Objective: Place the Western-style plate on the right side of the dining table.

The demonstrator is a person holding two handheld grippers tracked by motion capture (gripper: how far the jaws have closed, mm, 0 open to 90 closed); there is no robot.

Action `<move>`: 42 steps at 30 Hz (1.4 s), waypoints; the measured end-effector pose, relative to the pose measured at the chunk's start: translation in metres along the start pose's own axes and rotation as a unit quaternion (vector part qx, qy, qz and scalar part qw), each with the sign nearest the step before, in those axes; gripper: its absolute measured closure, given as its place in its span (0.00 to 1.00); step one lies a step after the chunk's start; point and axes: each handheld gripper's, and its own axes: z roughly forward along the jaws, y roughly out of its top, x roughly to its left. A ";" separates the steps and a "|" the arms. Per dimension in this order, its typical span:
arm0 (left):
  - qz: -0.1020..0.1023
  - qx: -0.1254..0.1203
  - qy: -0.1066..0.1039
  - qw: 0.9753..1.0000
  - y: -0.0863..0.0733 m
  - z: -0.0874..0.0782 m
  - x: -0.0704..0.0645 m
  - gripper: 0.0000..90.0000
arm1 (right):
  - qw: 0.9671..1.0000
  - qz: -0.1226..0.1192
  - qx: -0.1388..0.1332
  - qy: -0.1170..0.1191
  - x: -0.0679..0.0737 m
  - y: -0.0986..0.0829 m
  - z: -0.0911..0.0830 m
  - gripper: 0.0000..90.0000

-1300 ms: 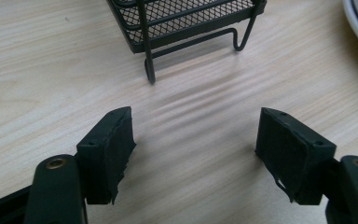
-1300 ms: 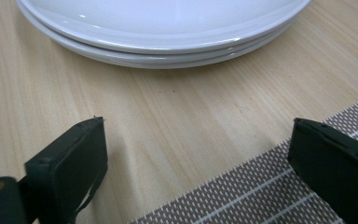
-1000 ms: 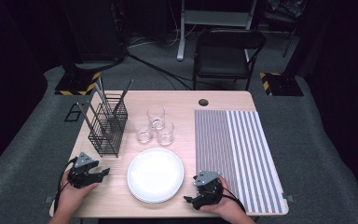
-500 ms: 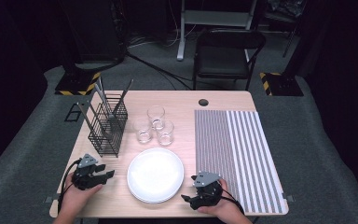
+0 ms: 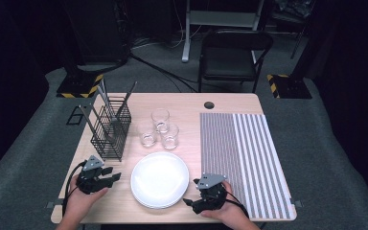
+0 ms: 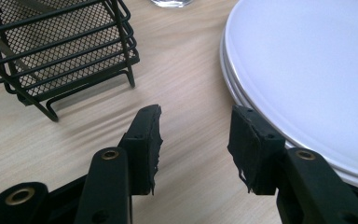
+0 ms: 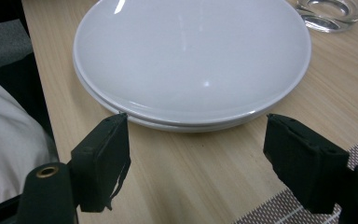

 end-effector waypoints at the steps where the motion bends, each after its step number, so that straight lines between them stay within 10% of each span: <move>1: 0.002 0.001 0.002 1.000 0.001 0.000 -0.001 0.59 | 1.000 -0.001 0.000 0.000 0.001 0.001 -0.001 0.26; 23: -0.039 -0.040 -0.021 0.998 0.034 0.000 -0.025 0.58 | 0.998 0.039 -0.034 -0.021 -0.006 0.025 0.002 0.25; 42: -0.086 -0.042 -0.039 0.995 0.028 0.006 -0.039 0.65 | 0.991 0.113 -0.058 -0.048 -0.013 0.038 0.007 0.48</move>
